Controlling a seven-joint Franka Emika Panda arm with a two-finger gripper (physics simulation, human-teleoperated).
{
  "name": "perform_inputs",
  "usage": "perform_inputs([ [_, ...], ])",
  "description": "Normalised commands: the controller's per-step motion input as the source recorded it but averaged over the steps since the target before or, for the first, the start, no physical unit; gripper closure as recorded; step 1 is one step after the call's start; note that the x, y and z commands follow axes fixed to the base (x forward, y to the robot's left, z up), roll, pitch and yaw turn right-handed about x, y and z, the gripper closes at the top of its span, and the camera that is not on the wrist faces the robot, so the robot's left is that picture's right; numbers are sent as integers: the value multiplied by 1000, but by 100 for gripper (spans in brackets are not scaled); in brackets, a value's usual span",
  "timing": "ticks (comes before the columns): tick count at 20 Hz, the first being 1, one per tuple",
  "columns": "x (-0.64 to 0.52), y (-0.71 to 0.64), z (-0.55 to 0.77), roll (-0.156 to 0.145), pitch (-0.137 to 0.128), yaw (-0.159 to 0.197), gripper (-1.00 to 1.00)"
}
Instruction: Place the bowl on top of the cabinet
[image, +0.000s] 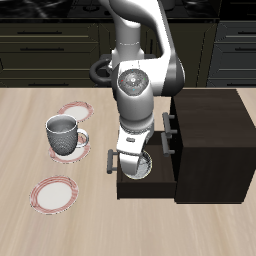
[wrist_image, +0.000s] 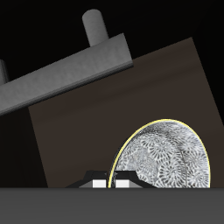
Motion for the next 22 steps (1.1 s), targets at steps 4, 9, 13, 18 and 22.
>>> perform_inputs([
  [4, 48, -81, 468, -25, -97, -98, 100],
  [9, -70, -30, 452, -2, -83, -83, 100],
  [13, -51, -101, 740, -33, -100, -206, 100],
  [18, -25, -55, 535, -22, -69, -218, 100],
  [22, -69, 30, 365, -13, -31, -238, 100],
])
